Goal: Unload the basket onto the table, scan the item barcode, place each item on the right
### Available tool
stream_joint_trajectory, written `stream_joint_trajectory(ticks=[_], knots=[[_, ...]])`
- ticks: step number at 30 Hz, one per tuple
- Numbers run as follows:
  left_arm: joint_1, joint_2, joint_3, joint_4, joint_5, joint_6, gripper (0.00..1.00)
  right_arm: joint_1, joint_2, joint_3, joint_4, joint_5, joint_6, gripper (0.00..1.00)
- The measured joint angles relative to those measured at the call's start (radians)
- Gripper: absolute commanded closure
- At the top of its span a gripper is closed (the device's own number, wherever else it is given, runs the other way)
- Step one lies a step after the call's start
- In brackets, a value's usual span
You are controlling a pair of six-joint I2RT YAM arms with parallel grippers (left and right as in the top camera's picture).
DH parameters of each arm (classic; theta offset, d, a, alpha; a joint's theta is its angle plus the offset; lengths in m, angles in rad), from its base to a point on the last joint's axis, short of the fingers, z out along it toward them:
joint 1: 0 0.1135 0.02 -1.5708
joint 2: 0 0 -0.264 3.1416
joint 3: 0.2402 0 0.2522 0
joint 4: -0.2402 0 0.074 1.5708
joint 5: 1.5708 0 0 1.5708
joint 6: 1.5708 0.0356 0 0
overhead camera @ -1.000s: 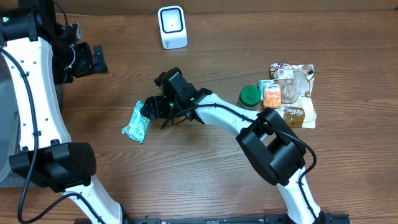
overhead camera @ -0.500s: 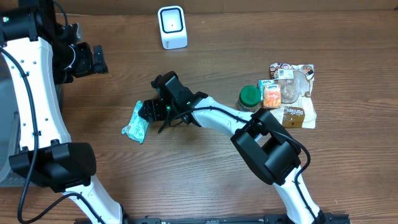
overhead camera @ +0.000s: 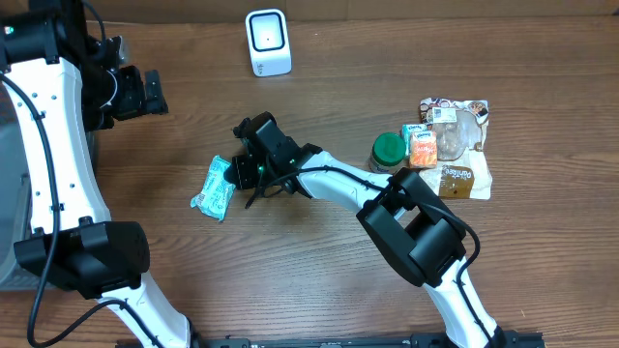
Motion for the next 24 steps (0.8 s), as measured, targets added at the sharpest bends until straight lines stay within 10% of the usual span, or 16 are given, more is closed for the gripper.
stream_joint_trajectory(ticks=[13,24], knots=[[0.000,0.000,0.000,0.000,0.000,0.000,0.00,-0.118,-0.121,-0.005,-0.322,-0.057,-0.141,0.96],[0.000,0.000,0.000,0.000,0.000,0.000,0.01,-0.166,-0.220,-0.005,-0.552,-0.037,-0.359,0.48]])
